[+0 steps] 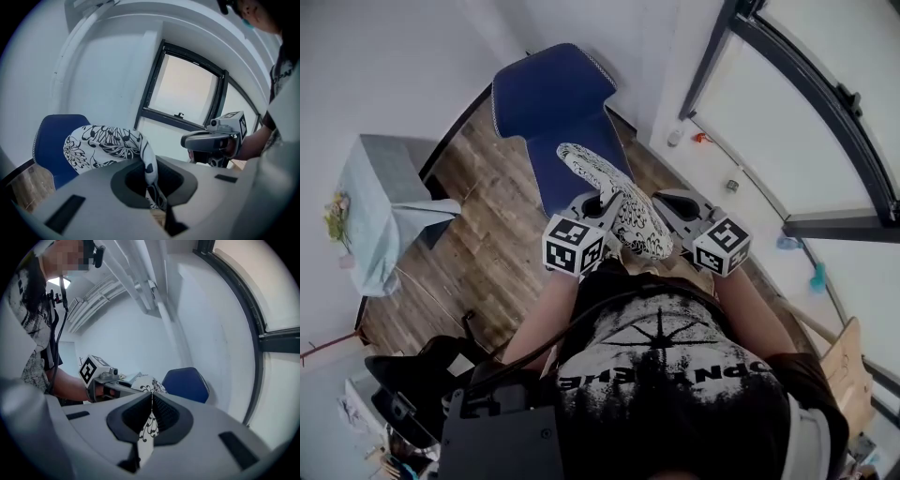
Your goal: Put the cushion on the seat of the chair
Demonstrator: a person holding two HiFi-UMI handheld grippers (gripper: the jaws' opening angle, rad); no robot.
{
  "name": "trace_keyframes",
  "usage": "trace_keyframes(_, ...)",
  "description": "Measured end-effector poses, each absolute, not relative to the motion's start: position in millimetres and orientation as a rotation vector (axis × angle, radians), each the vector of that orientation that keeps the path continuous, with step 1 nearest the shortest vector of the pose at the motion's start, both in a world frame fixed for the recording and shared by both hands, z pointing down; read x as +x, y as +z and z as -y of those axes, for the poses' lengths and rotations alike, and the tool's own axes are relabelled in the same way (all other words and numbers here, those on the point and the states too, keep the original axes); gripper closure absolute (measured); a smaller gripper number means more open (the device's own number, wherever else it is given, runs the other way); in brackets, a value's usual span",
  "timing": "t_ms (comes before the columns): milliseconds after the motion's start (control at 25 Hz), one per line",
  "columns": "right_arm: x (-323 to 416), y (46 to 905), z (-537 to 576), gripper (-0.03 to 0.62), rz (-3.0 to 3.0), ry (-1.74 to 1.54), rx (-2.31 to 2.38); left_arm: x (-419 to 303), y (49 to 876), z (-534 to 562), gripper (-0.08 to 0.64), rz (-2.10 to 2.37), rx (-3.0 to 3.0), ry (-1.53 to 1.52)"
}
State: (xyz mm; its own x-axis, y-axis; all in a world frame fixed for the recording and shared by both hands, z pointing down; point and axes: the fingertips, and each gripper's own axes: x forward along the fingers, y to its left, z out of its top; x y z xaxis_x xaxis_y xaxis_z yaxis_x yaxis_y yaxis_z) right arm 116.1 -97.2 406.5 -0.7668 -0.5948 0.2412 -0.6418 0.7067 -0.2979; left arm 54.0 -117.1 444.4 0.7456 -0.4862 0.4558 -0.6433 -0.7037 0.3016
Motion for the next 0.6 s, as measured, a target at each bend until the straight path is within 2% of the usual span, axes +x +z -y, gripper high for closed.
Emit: trace_keyframes(600, 106, 451, 207, 0.574, 2.624, 0.709, 1.275, 60, 493, 247, 0.537, 0.515, 2.516, 0.620)
